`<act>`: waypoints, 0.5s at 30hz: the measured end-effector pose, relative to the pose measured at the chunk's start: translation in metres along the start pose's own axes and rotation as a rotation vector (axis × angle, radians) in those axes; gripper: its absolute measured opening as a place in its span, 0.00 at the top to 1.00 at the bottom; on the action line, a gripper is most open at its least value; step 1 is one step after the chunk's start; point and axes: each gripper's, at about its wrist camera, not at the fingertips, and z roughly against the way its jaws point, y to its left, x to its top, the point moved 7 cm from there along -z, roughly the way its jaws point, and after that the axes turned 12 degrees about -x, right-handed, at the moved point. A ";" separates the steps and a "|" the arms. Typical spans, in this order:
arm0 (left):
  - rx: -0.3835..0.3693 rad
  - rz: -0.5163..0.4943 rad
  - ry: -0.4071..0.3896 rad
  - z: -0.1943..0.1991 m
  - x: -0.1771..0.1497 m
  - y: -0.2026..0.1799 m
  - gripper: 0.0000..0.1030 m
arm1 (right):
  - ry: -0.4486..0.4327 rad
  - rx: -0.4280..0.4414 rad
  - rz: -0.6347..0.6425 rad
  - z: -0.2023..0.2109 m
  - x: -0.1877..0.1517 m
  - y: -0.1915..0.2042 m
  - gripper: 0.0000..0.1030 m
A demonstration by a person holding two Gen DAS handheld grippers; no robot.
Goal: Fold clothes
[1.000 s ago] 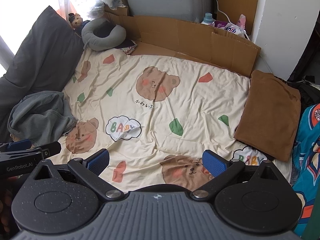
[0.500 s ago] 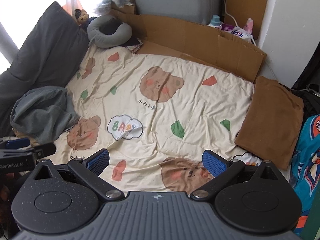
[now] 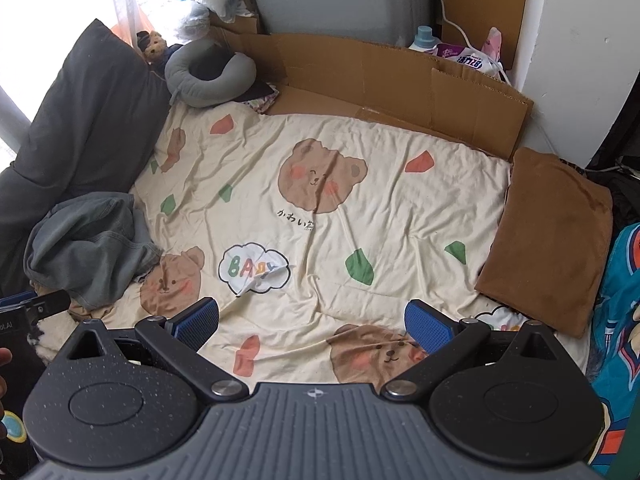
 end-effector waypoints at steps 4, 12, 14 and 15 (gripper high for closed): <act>-0.001 0.004 -0.014 0.009 0.009 0.007 0.01 | -0.030 -0.003 0.005 0.013 0.013 0.005 0.01; 0.009 0.005 -0.054 0.030 0.031 0.016 0.01 | -0.078 0.005 0.026 0.034 0.039 0.018 0.01; 0.016 0.013 -0.067 0.034 0.037 0.020 0.01 | -0.085 0.016 0.026 0.033 0.045 0.022 0.01; 0.020 0.017 -0.073 0.036 0.040 0.023 0.01 | -0.088 0.022 0.027 0.033 0.048 0.023 0.01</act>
